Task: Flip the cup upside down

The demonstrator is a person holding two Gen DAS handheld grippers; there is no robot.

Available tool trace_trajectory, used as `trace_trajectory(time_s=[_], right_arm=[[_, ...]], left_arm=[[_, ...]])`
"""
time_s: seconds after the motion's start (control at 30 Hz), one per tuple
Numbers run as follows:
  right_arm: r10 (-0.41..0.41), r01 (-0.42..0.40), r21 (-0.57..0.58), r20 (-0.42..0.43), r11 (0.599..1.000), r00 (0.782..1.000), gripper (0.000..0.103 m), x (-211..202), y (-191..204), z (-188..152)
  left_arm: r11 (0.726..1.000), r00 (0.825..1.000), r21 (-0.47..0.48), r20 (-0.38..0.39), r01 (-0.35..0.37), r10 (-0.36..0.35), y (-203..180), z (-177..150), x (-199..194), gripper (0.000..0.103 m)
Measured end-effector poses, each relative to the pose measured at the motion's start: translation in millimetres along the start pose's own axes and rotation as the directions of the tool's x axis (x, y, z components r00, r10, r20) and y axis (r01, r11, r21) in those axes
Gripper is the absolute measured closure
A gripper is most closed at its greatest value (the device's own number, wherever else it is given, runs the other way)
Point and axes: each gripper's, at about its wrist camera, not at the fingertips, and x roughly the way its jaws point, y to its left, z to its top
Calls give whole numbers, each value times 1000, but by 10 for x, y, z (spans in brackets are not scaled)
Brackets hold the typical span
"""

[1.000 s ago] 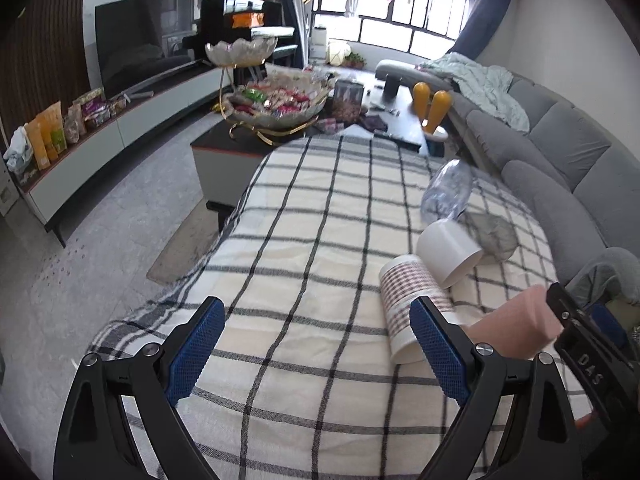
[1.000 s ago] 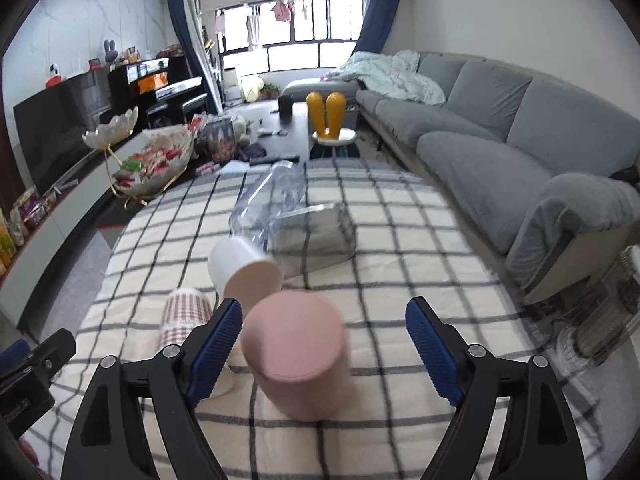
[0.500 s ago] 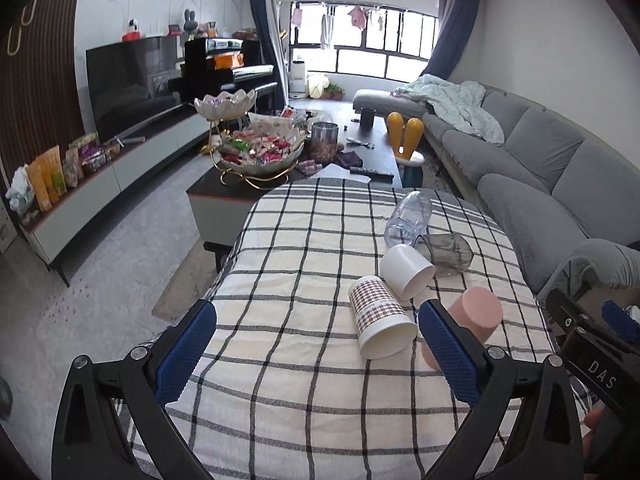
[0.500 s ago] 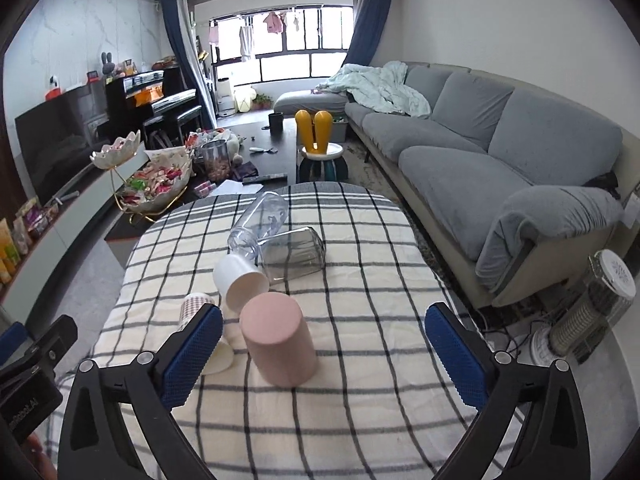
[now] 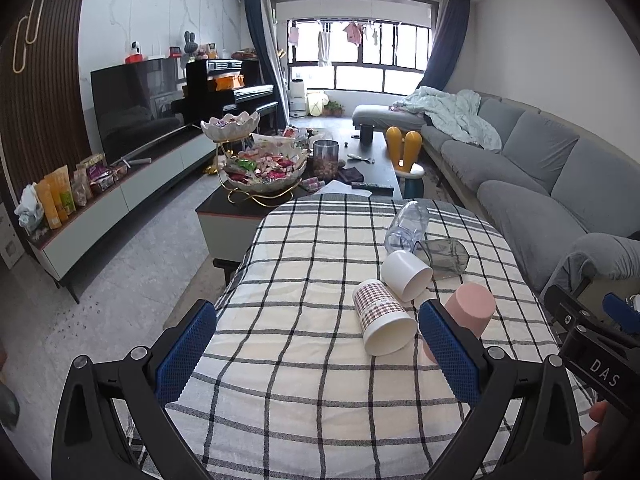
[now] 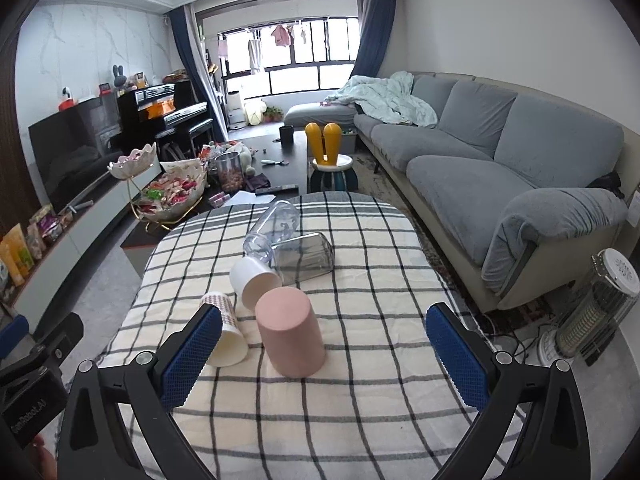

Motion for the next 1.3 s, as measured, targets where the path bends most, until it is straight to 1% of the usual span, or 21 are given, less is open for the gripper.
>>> trace_trajectory(time_s=[0.4, 0.6, 0.8, 1.3], right_arm=[[1, -1, -1, 3, 1000, 1000, 1, -16, 0, -13], [4, -4, 2, -9, 1000, 1000, 1, -36, 3, -5], [6, -6, 4, -20, 1000, 1000, 1, -23, -6, -11], [7, -7, 2, -20, 1000, 1000, 1, -19, -6, -16]], left_arm=[[1000, 1000, 5, 2, 10, -10, -10, -17, -8, 0], [1000, 1000, -3, -11, 11, -11, -2, -18, 29, 0], [1000, 1000, 3, -6, 16, -16, -5, -23, 39, 0], [1000, 1000, 8, -12, 23, -23, -16, -48, 56, 0]])
